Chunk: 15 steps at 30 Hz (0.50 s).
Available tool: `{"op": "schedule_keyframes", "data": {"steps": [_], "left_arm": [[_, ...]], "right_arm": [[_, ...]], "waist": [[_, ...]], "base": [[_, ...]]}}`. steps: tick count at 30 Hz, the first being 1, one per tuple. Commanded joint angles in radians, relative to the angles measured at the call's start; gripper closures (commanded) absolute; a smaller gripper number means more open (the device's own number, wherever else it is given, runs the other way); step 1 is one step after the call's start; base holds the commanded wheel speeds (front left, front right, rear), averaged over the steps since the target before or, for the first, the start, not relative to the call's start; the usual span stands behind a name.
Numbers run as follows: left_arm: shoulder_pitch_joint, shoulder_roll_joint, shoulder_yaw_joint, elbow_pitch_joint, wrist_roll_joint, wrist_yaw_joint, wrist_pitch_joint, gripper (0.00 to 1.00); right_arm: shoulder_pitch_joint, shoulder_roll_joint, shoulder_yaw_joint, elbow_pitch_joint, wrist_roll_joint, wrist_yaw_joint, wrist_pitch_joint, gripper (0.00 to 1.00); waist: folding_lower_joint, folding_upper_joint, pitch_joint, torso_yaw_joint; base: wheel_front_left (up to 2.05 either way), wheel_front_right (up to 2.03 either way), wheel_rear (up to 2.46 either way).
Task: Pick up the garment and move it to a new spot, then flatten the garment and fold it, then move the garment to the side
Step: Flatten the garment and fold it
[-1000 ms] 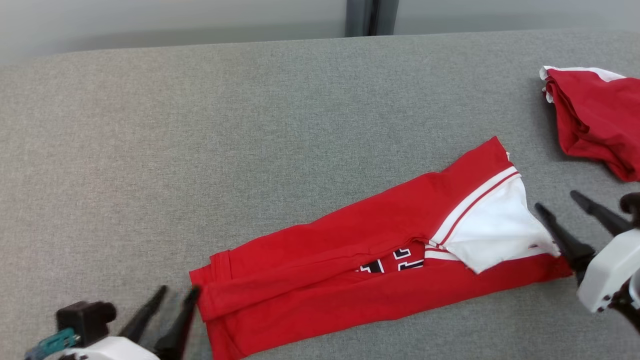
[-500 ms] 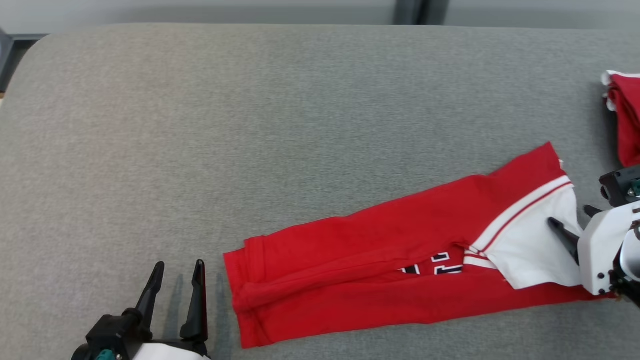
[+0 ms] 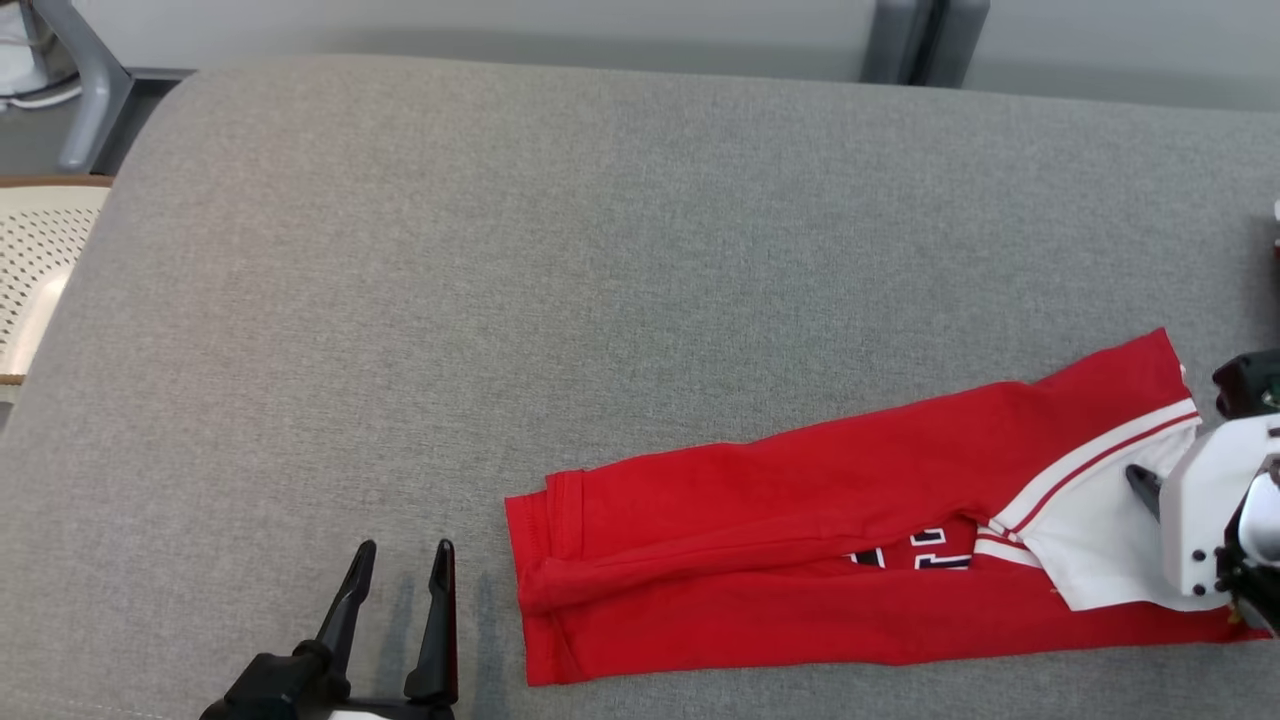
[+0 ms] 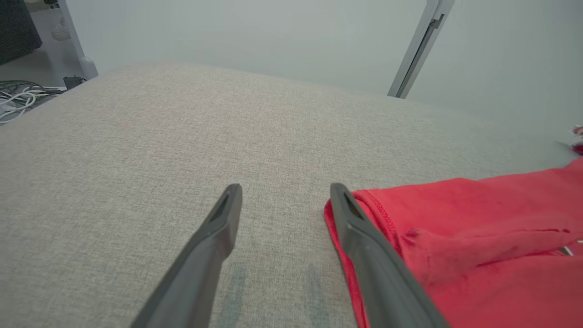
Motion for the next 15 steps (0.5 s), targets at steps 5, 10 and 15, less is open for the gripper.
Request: {"op": "schedule_keyframes", "data": {"steps": [5,10,15], "left_arm": [[0.023,-0.016,0.037,0.018,0.029,-0.036,-0.001,0.00],[0.047,-0.020,0.052,0.025,0.025,-0.043,-0.001,0.00],[0.071,-0.021,0.036,0.016,-0.002,-0.026,-0.001,0.00]], "right_arm": [[0.009,-0.025,-0.005,0.050,0.051,0.002,-0.064,1.00],[-0.004,-0.081,-0.074,0.058,0.095,0.002,-0.084,1.00],[0.015,-0.128,-0.157,-0.015,0.160,0.002,-0.107,1.00]], "waist": [[0.0000,0.0000,-0.059,-0.007],[0.0000,0.0000,-0.113,-0.021],[0.0000,0.0000,-0.150,-0.032]], "base": [[0.00,0.00,0.00],[0.00,0.00,0.00],[0.00,0.00,0.00]]}}
